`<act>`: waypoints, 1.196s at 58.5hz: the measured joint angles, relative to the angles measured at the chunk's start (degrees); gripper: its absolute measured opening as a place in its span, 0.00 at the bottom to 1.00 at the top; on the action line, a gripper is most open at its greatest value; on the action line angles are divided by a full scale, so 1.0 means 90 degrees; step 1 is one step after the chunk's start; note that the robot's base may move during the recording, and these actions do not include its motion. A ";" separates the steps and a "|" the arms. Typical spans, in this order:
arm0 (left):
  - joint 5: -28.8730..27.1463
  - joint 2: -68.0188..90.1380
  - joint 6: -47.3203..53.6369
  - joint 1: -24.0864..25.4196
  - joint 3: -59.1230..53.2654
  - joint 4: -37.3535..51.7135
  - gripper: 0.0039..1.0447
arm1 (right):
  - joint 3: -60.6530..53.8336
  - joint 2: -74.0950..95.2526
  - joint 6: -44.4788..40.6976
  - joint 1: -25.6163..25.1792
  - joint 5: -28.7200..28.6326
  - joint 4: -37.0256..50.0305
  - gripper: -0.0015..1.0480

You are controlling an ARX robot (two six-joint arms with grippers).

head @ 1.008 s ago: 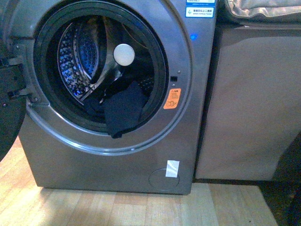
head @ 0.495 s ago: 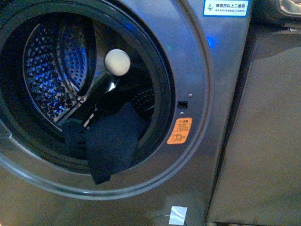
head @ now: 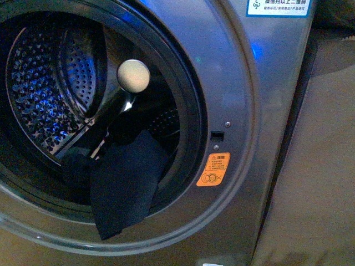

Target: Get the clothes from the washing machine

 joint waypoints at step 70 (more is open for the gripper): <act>-0.1030 0.9236 0.1596 -0.1202 0.5804 0.1389 0.94 | 0.0000 0.0000 0.0000 0.0000 -0.0007 0.0000 0.93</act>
